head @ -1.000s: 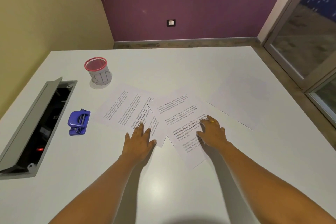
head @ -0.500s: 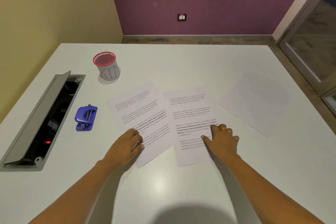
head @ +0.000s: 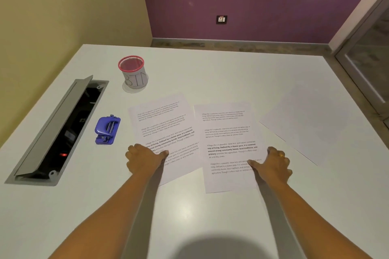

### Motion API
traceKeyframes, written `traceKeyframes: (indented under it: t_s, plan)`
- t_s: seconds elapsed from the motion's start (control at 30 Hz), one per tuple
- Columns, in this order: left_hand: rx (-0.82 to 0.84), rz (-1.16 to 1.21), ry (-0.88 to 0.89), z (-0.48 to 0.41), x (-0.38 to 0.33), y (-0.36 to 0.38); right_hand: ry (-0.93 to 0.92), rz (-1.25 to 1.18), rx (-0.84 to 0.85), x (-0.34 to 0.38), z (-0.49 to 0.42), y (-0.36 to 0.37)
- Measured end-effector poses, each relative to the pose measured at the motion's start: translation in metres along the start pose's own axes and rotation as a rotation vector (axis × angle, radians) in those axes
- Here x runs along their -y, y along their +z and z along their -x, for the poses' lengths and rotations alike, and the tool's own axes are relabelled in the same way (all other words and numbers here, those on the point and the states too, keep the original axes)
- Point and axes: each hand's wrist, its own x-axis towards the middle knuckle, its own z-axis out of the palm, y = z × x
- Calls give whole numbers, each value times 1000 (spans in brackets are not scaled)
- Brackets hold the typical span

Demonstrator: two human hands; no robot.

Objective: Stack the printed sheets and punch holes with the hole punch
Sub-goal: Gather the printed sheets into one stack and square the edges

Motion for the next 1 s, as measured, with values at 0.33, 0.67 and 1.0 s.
traceKeyframes:
  t_s: [0.33, 0.67, 1.0]
  plan:
    - [-10, 172, -144, 1, -17, 5, 27, -36, 36, 8, -2, -4]
    - [57, 314, -164, -7, -16, 4, 31, -113, 85, 11, -5, -3]
    - [-75, 238, -38, 17, -17, 2, -1, -50, -10, 12, -1, -4]
